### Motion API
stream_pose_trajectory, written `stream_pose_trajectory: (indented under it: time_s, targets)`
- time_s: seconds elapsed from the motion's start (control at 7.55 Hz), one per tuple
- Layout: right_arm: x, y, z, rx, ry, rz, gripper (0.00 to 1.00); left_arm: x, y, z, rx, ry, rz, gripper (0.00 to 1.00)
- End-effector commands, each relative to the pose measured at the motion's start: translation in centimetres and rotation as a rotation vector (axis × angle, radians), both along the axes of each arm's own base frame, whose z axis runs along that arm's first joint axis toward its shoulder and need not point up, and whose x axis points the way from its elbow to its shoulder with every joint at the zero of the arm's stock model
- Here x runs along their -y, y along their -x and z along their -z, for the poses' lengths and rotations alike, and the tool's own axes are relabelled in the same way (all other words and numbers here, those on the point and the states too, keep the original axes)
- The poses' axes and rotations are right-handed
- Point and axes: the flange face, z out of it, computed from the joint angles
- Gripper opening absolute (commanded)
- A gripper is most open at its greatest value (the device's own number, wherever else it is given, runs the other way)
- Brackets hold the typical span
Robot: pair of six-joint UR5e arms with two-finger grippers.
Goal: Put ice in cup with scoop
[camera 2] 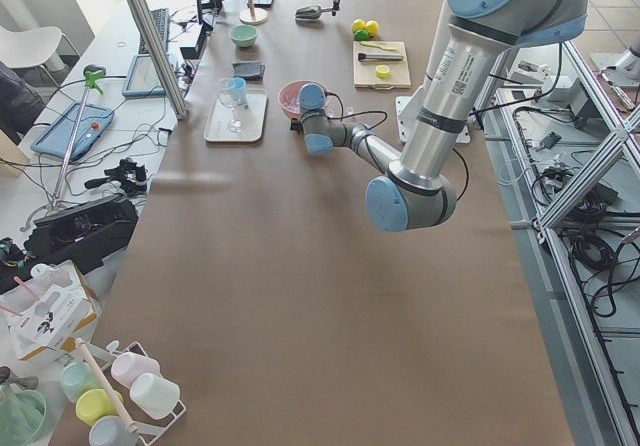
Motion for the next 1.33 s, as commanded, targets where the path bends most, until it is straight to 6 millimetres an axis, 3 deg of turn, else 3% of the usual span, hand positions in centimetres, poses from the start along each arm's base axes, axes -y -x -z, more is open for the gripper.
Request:
stream_pose_trajectory:
  time_s: [0.0, 0.13, 0.4, 0.53, 0.66, 0.8, 1.19]
  targets:
    - [0.8, 0.2, 3.9, 0.022, -0.111, 0.052, 0.0, 1.3, -1.7, 1.0, 0.002, -0.049, 0.001, 0.98]
    - [1.5, -0.4, 5.9, 0.022, -0.164, 0.061, 0.0, 1.8, -2.4, 1.6, 0.002, -0.031, 0.008, 0.98]
    - [3.8, -0.1, 13.6, -0.013, -0.255, 0.14, 0.0, 2.1, -2.9, 2.0, -0.01, 0.096, 0.045, 0.98]
    - [6.0, 0.7, 16.7, 0.014, -0.296, 0.179, 0.0, 2.2, -2.9, 2.0, -0.008, 0.103, 0.05, 0.99]
    - [9.5, 2.0, 20.2, 0.016, -0.325, 0.23, 0.0, 2.1, -3.0, 2.0, -0.012, 0.147, 0.061, 0.99]
    - [11.1, 2.6, 22.5, 0.0, -0.323, 0.254, 0.0, 1.9, -2.8, 1.9, -0.017, 0.158, 0.06, 0.99]
    - [10.9, 2.1, 25.7, -0.123, -0.503, 0.42, 0.0, 1.1, -3.2, 2.2, -0.036, 0.146, 0.045, 0.98]
